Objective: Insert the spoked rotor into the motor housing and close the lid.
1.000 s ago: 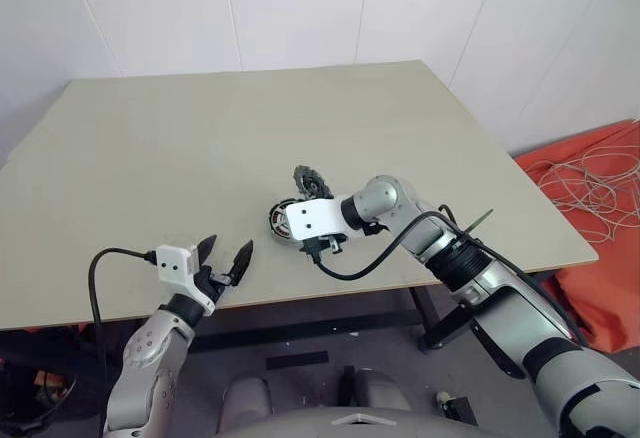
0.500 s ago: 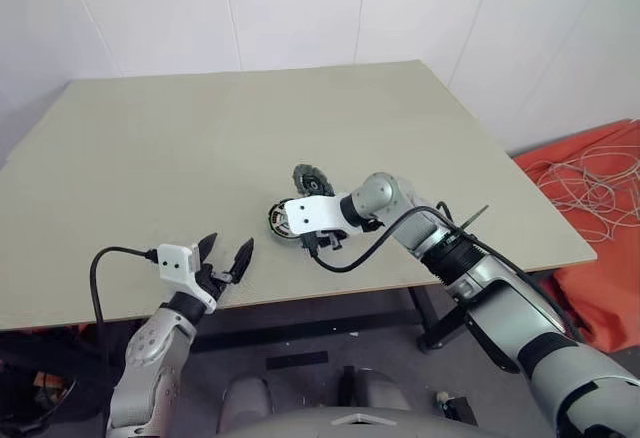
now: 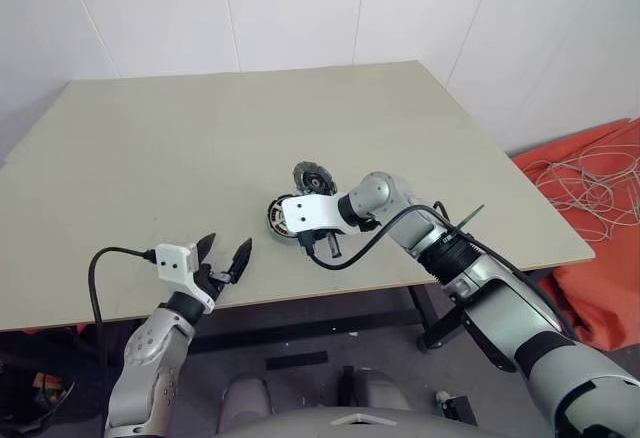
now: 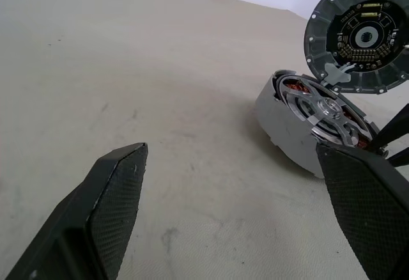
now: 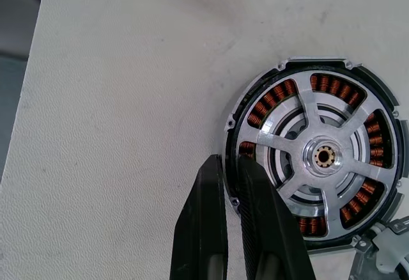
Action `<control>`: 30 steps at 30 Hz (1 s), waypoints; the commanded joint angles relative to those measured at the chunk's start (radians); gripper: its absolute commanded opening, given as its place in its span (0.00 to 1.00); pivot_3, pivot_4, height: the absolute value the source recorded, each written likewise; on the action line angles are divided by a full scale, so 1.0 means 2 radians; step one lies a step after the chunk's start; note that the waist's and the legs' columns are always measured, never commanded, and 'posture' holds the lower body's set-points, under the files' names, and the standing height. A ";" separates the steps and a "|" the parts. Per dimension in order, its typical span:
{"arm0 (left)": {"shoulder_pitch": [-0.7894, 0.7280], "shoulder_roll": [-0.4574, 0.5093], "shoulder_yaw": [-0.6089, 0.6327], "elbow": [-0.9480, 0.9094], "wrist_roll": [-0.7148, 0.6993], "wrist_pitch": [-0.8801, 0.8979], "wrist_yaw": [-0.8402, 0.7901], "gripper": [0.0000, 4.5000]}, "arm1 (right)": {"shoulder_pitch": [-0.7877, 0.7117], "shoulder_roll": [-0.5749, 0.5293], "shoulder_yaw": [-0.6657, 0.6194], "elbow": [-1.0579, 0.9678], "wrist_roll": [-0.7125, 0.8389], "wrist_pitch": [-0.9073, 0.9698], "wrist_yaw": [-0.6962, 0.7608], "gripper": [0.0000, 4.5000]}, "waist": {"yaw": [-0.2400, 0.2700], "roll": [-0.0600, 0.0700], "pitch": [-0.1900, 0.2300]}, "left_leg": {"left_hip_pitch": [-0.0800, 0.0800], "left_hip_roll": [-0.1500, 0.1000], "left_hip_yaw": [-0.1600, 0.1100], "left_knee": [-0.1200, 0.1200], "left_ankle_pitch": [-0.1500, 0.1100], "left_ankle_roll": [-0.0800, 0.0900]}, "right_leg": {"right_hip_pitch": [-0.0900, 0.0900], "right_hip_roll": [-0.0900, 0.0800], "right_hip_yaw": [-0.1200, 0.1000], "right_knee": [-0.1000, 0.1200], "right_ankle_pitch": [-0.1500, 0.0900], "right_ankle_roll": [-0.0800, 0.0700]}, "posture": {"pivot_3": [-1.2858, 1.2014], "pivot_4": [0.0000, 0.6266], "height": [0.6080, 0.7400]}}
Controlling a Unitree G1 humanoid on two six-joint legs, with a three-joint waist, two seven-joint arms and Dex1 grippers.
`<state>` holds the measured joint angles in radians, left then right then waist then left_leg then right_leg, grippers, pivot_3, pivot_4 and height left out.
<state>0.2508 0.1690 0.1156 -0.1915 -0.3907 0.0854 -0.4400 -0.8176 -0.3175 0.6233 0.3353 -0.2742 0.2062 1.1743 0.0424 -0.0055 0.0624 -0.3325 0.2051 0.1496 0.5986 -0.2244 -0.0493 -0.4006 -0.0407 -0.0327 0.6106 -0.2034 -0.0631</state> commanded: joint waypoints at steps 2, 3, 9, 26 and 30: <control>0.005 0.000 0.006 0.001 -0.004 -0.022 -0.010 1.00 | -0.002 0.008 -0.021 -0.044 -0.004 0.084 -0.016 0.00 | 0.000 0.000 0.000 | 0.000 0.000 0.000 0.000 0.000 0.000 | 0.000 0.000 0.000 0.000 0.000 0.000 | 0.52 0.00 1.00; 0.005 -0.001 0.006 0.002 -0.004 -0.023 -0.010 1.00 | -0.001 0.009 -0.022 -0.054 -0.002 0.108 -0.015 0.00 | 0.001 0.000 0.000 | 0.000 0.000 0.000 0.000 0.000 0.000 | 0.000 0.000 0.000 0.000 0.000 0.000 | 0.52 0.00 1.00; 0.003 -0.003 0.003 0.005 -0.003 -0.025 -0.010 1.00 | 0.001 -0.003 -0.010 -0.098 -0.001 0.196 -0.003 0.00 | 0.005 0.000 0.000 | 0.000 0.000 0.000 0.000 0.000 0.000 | 0.000 0.000 0.000 0.000 0.000 0.000 | 0.52 0.00 1.00; -0.010 0.002 0.007 0.003 -0.009 -0.010 -0.010 1.00 | -0.011 -0.016 -0.011 -0.123 0.017 0.255 -0.015 0.00 | 0.015 0.000 0.000 | 0.000 0.000 0.000 0.000 0.000 0.000 | 0.001 0.000 0.000 0.000 0.000 0.000 | 0.52 0.00 1.00; -0.004 0.002 0.008 0.000 -0.010 -0.011 -0.011 1.00 | -0.014 0.010 -0.019 -0.122 0.033 0.288 -0.032 0.00 | 0.014 0.000 0.000 | 0.000 0.000 0.000 0.000 0.000 0.000 | 0.001 0.000 0.000 0.000 0.000 0.000 | 0.52 0.00 1.00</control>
<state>0.2430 0.1675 0.1214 -0.1625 -0.3970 0.0738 -0.4538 -0.8136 -0.3120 0.6173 0.1186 -0.2299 0.7659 1.1272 0.0697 -0.0053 0.0625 -0.3320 0.2051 0.1494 0.5985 -0.2242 -0.0497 -0.3994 -0.0409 -0.0326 0.6101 -0.2034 -0.0630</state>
